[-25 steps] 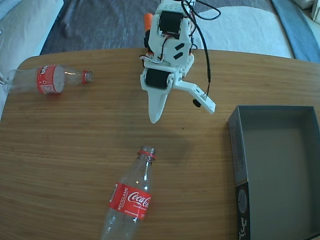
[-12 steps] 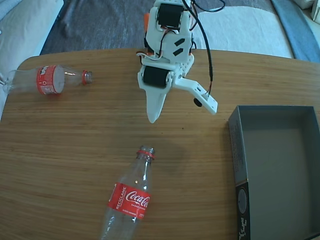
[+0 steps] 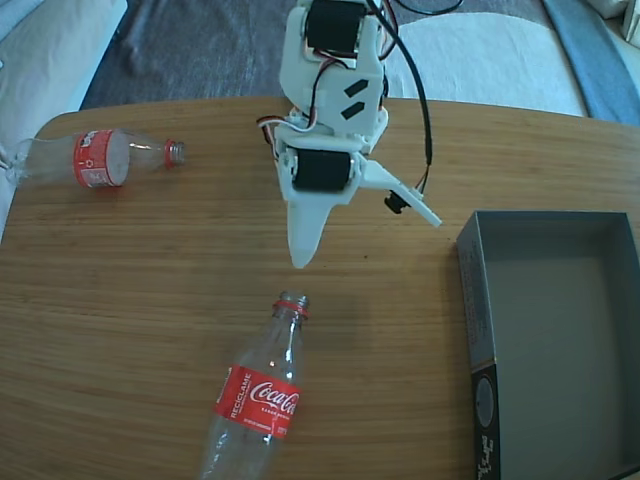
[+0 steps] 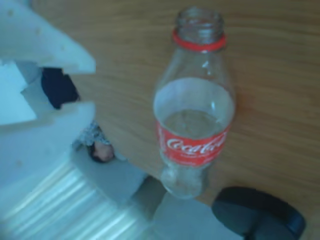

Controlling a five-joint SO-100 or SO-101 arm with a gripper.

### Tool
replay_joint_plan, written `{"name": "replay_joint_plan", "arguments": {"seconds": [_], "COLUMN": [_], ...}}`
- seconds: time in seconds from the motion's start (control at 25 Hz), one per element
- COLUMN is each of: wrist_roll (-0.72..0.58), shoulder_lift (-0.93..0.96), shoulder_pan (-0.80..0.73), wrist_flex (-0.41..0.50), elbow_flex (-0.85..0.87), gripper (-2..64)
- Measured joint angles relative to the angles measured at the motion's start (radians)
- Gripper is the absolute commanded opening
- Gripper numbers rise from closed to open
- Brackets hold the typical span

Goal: Grasp the bottles and put them in the box.

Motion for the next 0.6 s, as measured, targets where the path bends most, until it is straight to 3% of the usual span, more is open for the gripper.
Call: {"name": "replay_joint_plan", "arguments": {"seconds": [0.2, 0.6], "wrist_roll": [-0.215, -0.442], "shoulder_lift": [-0.127, -0.16], "shoulder_pan": [0.028, 0.028], "wrist_flex": [0.0, 0.0], "elbow_flex": [-0.094, -0.12], "gripper": [3.2, 3.2]}}
